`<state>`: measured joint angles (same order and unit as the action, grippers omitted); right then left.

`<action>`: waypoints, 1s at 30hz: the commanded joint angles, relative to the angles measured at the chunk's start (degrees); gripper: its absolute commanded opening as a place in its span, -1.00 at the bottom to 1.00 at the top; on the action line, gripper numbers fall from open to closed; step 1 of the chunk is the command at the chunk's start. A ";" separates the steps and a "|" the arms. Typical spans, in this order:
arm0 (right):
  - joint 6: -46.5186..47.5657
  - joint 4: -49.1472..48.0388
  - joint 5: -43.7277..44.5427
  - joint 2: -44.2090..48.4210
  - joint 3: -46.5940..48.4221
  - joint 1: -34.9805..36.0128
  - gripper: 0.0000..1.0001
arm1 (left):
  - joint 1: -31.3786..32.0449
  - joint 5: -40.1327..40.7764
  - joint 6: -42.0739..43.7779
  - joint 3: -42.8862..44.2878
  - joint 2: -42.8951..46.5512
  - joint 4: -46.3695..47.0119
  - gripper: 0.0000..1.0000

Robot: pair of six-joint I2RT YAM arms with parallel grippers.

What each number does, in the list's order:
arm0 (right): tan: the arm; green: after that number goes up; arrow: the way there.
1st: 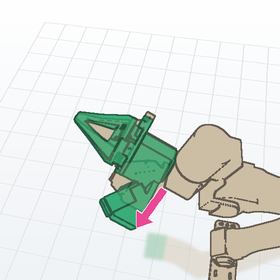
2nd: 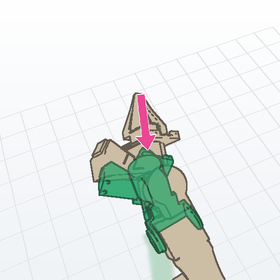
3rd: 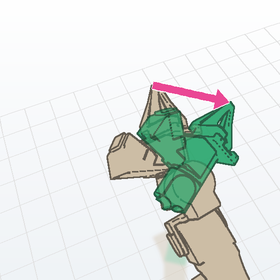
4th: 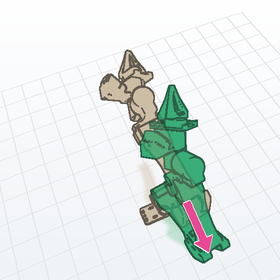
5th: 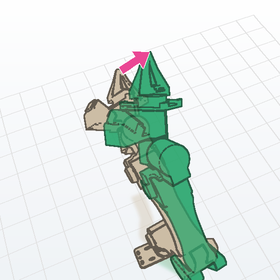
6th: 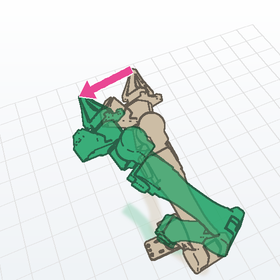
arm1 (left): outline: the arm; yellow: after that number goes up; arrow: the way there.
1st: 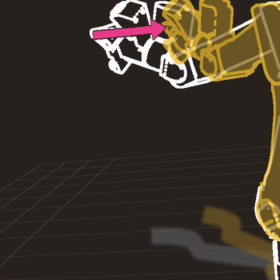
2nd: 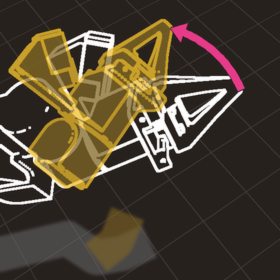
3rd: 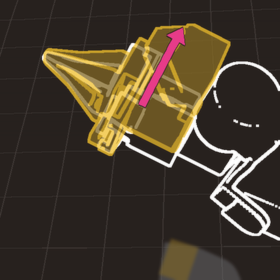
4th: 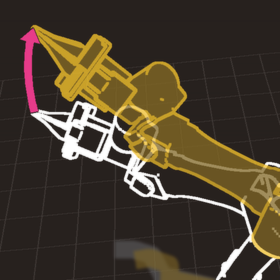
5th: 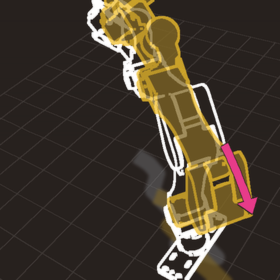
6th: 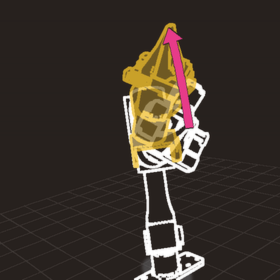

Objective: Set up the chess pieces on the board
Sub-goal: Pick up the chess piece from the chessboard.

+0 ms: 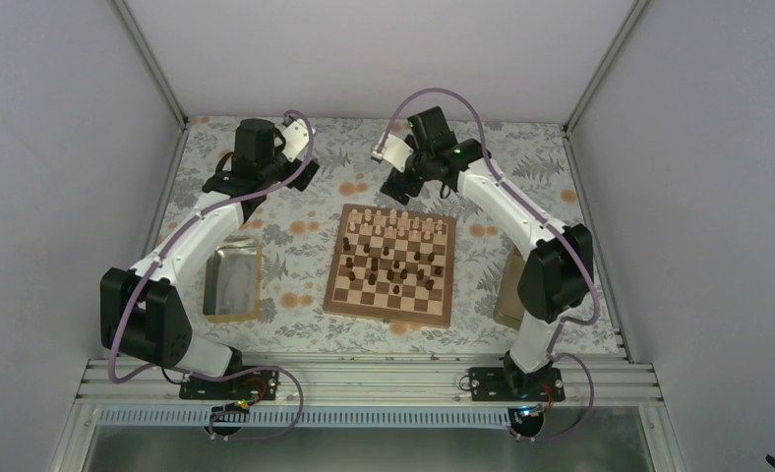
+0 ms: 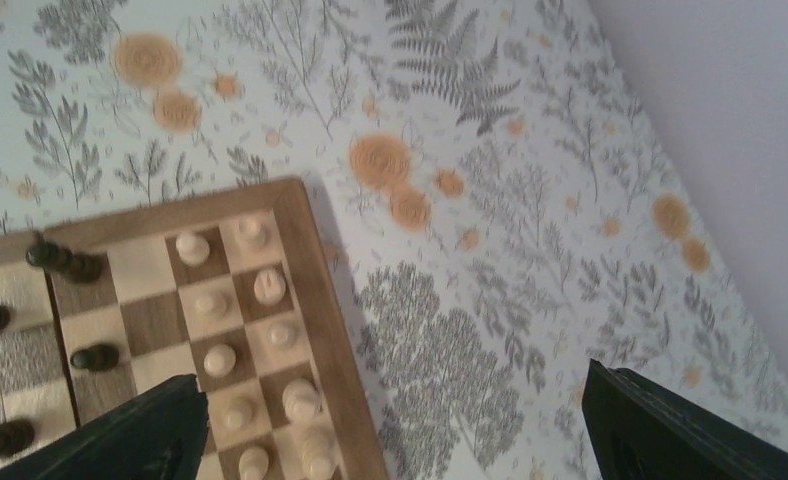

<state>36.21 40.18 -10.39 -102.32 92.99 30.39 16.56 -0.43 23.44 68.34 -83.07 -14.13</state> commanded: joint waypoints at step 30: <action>1.48 14.46 1.21 -20.55 16.32 16.03 0.01 | -5.60 3.28 -0.13 -0.42 2.64 3.14 1.00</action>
<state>37.50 53.19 -9.26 -121.19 107.46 45.08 11.73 2.02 23.55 68.10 -81.47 -12.29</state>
